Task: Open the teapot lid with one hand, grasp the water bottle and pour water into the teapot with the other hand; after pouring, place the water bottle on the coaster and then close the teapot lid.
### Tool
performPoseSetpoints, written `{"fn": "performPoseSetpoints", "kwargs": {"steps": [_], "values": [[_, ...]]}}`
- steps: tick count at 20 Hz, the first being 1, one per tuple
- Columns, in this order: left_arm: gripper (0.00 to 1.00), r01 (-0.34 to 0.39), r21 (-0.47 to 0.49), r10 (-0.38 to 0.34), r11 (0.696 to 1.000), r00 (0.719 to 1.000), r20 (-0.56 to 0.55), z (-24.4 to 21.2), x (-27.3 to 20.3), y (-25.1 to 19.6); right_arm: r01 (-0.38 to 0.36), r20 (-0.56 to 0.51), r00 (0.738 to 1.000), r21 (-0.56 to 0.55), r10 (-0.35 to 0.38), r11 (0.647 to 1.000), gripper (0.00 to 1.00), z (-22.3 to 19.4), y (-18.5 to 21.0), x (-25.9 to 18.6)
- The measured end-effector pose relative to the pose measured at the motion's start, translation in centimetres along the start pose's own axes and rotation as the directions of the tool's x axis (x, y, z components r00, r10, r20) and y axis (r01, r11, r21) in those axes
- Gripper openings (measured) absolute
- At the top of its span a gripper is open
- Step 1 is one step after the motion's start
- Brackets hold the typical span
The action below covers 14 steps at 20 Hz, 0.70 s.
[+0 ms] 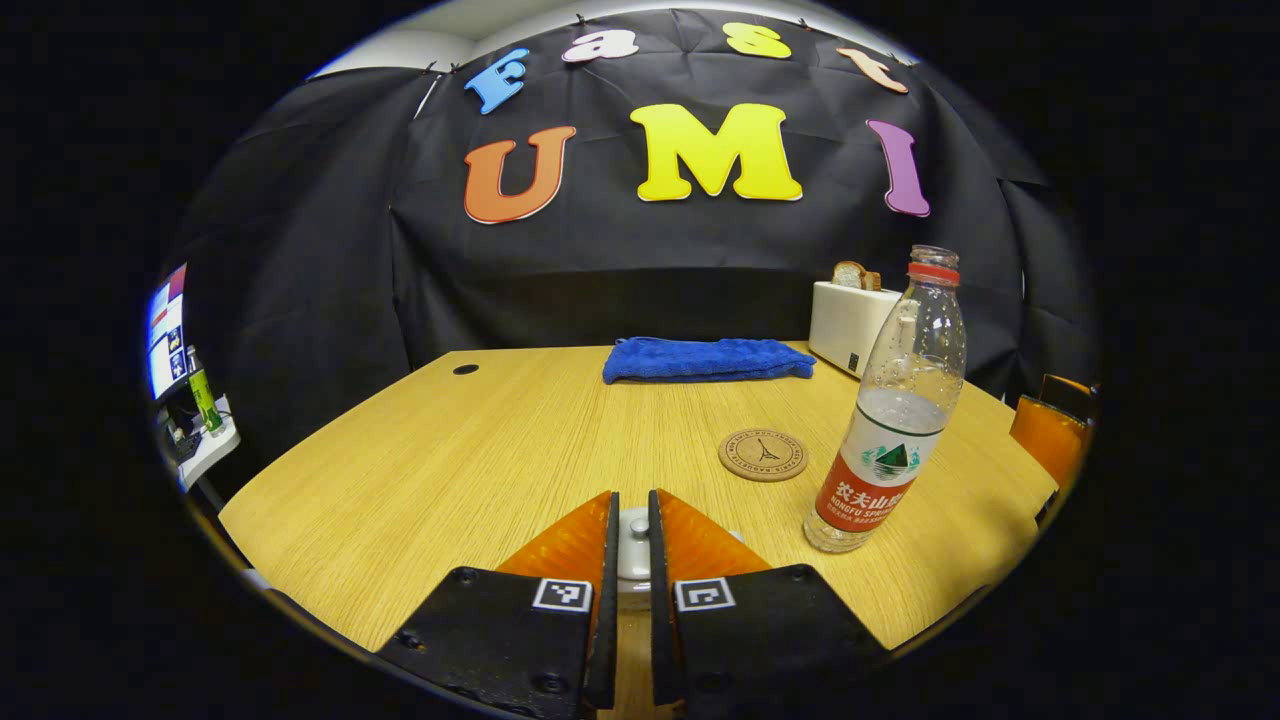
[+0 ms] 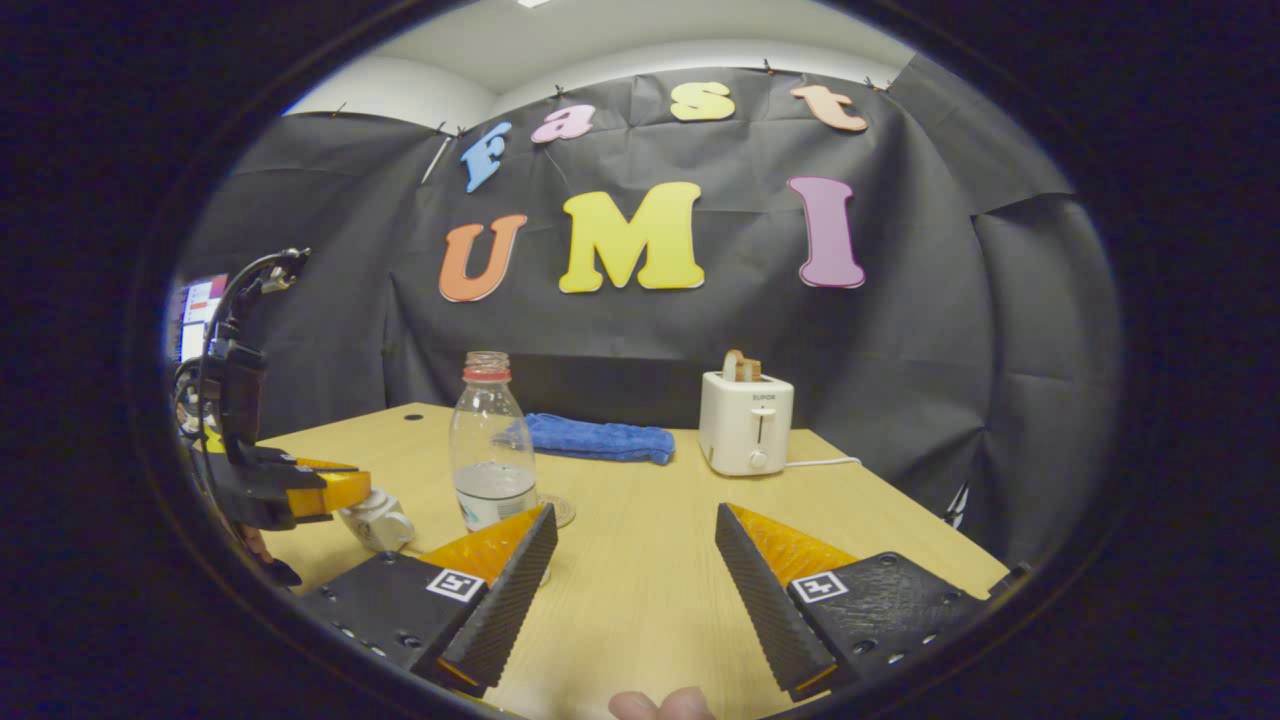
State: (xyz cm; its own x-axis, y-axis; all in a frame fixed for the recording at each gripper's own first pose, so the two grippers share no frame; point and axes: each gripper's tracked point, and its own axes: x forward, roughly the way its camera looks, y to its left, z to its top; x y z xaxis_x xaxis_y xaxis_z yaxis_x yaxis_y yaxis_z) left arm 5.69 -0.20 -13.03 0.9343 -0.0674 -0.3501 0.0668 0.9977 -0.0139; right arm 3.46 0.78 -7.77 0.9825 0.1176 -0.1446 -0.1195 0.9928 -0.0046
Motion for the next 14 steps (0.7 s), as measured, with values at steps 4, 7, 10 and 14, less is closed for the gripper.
{"fn": "performPoseSetpoints", "kwargs": {"steps": [4,7,10,14], "values": [[0.04,0.013,-0.01,-0.013,1.0,1.0,0.024,0.7,-0.2,0.1,-0.074,-0.009,0.997,-0.012,0.073,0.997,0.98,-0.1,2.2,-0.1],[0.03,0.007,-0.007,-0.007,1.0,0.997,0.075,2.5,-1.4,0.7,-0.111,-0.022,0.994,-0.022,0.111,0.994,0.95,-0.3,3.9,0.0],[0.03,0.02,-0.02,-0.017,1.0,0.993,0.118,3.8,-3.1,1.1,-0.137,-0.036,0.99,-0.032,0.136,0.99,0.95,-0.8,5.6,0.9],[0.03,-0.015,-0.021,0.018,1.0,0.988,0.156,4.5,-5.1,3.0,-0.171,-0.051,0.984,-0.008,0.171,0.985,0.98,-1.4,7.9,3.4]]}}
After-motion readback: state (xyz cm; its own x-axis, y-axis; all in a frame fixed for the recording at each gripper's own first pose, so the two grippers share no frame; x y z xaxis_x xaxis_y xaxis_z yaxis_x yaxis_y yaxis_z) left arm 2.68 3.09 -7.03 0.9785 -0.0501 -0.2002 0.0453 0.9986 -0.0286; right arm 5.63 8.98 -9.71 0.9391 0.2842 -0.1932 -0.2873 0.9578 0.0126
